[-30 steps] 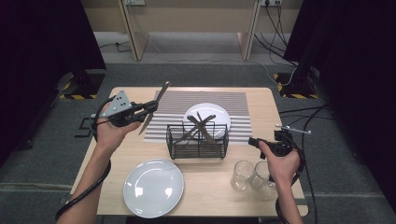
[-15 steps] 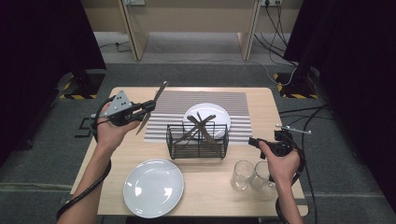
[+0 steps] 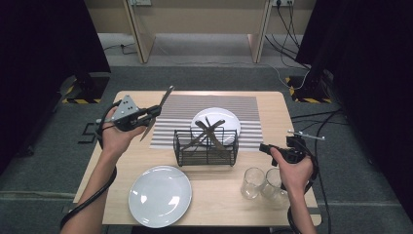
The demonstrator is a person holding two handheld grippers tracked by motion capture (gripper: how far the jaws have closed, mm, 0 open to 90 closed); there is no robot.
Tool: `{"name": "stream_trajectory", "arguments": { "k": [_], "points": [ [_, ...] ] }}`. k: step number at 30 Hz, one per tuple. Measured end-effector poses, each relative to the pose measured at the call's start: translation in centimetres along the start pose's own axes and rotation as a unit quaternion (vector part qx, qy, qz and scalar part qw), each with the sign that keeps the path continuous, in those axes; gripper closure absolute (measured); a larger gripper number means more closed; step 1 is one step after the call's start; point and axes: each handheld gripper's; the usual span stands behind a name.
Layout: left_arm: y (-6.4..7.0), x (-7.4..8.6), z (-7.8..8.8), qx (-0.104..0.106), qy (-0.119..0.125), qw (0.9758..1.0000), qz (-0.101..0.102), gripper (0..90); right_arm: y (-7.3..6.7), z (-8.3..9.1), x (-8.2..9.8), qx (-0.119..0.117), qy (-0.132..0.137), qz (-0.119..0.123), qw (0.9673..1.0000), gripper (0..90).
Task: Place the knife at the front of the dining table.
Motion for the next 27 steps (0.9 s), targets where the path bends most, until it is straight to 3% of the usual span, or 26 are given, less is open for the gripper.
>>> {"name": "stream_trajectory", "arguments": {
  "k": [27],
  "points": [
    [-0.6,1.7,-1.3,-0.012,-0.028,0.9995,0.003,83.1,0.1,0.0,0.0,0.0,0.0,-0.001,1.0,56.3]
  ]
}}
Point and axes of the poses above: each handheld gripper's, and its own axes: z roughly backward along the jaws, x roughly out of its underside, y roughly to its right, and after that the axes turned 3 degrees about -z, right-handed
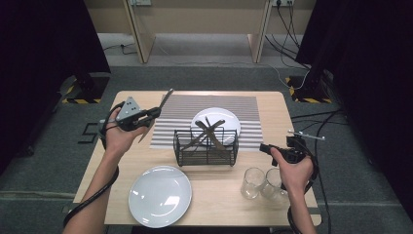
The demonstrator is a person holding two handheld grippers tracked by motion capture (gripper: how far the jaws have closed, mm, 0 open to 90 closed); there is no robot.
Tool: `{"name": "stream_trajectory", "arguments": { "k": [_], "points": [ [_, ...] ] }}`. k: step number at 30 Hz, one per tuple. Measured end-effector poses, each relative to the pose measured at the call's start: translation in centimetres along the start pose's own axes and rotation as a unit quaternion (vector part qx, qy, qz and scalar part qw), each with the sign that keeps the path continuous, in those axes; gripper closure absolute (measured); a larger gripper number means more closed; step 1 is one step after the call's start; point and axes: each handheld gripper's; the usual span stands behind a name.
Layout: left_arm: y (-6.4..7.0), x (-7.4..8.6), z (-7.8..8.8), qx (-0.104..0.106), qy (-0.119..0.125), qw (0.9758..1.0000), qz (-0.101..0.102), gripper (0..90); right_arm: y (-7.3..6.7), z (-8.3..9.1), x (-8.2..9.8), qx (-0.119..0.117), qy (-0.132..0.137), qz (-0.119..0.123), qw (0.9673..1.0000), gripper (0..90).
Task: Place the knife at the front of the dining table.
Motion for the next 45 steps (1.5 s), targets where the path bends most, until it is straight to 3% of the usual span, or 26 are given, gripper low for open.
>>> {"name": "stream_trajectory", "arguments": {
  "k": [45],
  "points": [
    [-0.5,1.6,-1.5,-0.006,-0.022,0.9997,0.0,83.1,0.2,-0.2,0.1,0.001,-0.003,-0.003,1.0,56.2]
  ]
}}
Point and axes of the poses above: each handheld gripper's, and its own axes: z roughly backward along the jaws, x roughly out of its underside, y roughly to its right, and after that the axes turned 3 degrees about -z, right-handed
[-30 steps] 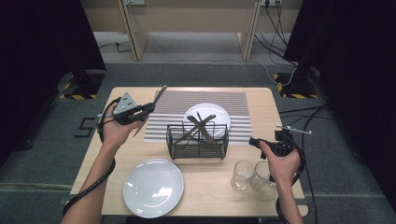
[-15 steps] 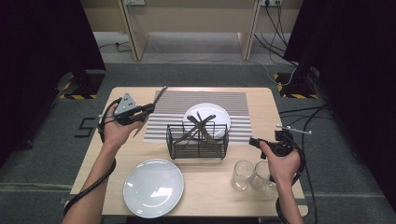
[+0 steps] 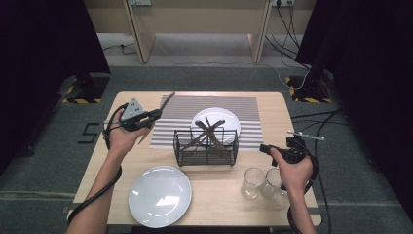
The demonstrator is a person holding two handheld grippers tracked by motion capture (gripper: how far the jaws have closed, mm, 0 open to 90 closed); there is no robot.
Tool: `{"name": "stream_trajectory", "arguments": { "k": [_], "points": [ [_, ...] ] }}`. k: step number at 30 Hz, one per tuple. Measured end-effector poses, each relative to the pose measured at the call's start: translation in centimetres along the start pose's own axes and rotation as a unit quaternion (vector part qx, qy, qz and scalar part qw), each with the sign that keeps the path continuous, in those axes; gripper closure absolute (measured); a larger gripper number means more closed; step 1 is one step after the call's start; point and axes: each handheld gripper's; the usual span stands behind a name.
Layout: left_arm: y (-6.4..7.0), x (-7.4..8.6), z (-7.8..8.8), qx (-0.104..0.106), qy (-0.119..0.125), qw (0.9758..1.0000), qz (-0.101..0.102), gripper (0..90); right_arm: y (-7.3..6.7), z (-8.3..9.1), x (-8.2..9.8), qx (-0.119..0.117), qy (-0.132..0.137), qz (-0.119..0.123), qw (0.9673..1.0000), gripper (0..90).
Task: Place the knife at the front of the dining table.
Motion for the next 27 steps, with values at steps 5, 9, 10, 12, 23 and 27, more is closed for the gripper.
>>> {"name": "stream_trajectory", "arguments": {
  "k": [5,9,10,12,23,27],
  "points": [
    [-0.1,0.4,-0.3,0.0,-0.004,1.0,0.003,83.1,0.0,-0.1,0.0,0.0,-0.001,0.0,1.0,56.2],
    [-0.2,0.7,-0.6,0.001,-0.008,0.9999,0.007,83.1,0.0,-0.1,0.0,-0.001,-0.001,-0.001,1.0,56.1],
    [-0.2,0.7,-0.6,0.001,-0.008,0.9999,0.008,83.0,0.0,-0.1,0.0,-0.001,-0.002,-0.001,1.0,56.1],
    [-0.3,0.9,-0.7,0.0,-0.01,0.9999,0.009,83.0,0.0,-0.1,0.0,-0.001,-0.001,-0.001,1.0,56.1],
    [-0.4,1.5,-1.1,-0.003,-0.018,0.9998,0.01,83.0,0.1,-0.1,0.1,0.0,-0.002,-0.001,1.0,56.1],
    [-0.4,1.6,-1.2,-0.004,-0.021,0.9997,0.008,83.0,0.1,-0.1,0.1,0.0,-0.002,-0.001,1.0,56.1]
  ]
}}
Point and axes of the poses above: each handheld gripper's, and its own axes: z roughly backward along the jaws, x roughly out of its underside, y roughly to its right, and after that the axes turned 3 degrees about -z, right-handed
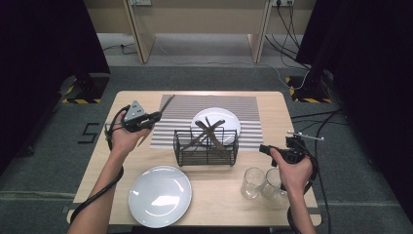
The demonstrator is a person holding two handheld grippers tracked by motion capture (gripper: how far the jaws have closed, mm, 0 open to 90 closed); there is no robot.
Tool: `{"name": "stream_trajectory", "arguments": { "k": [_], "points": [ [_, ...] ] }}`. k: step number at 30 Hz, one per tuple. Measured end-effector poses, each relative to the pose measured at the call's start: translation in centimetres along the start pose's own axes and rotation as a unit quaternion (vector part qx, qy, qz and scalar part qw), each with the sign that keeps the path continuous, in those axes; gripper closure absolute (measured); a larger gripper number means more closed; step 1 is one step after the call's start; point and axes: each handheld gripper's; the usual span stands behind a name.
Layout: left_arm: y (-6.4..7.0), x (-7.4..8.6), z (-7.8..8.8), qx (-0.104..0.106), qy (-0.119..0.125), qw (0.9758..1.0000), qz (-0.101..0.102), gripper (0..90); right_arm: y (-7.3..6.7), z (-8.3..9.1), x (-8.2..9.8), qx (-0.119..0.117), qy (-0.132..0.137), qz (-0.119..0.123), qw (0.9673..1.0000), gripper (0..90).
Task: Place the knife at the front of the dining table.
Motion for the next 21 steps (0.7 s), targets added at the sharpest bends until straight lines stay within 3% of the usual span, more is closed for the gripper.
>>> {"name": "stream_trajectory", "arguments": {
  "k": [1,5,21],
  "points": [
    [0.13,0.09,-0.03,0.005,-0.001,1.0,0.008,83.0,-0.01,0.01,-0.01,0.002,0.001,0.001,1.0,56.1],
    [0.04,0.14,-0.12,0.002,0.0,1.0,0.003,83.0,-0.03,-0.04,0.01,0.001,0.0,0.0,1.0,56.1],
    [-0.09,0.78,-0.54,0.003,-0.008,0.9999,0.015,83.1,0.02,-0.11,0.05,0.001,-0.001,0.0,1.0,56.0]
  ]
}}
Point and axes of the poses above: each handheld gripper's, and its own axes: z roughly backward along the jaws, x roughly out of its underside, y roughly to its right, and after that the axes turned 3 degrees about -z, right-handed
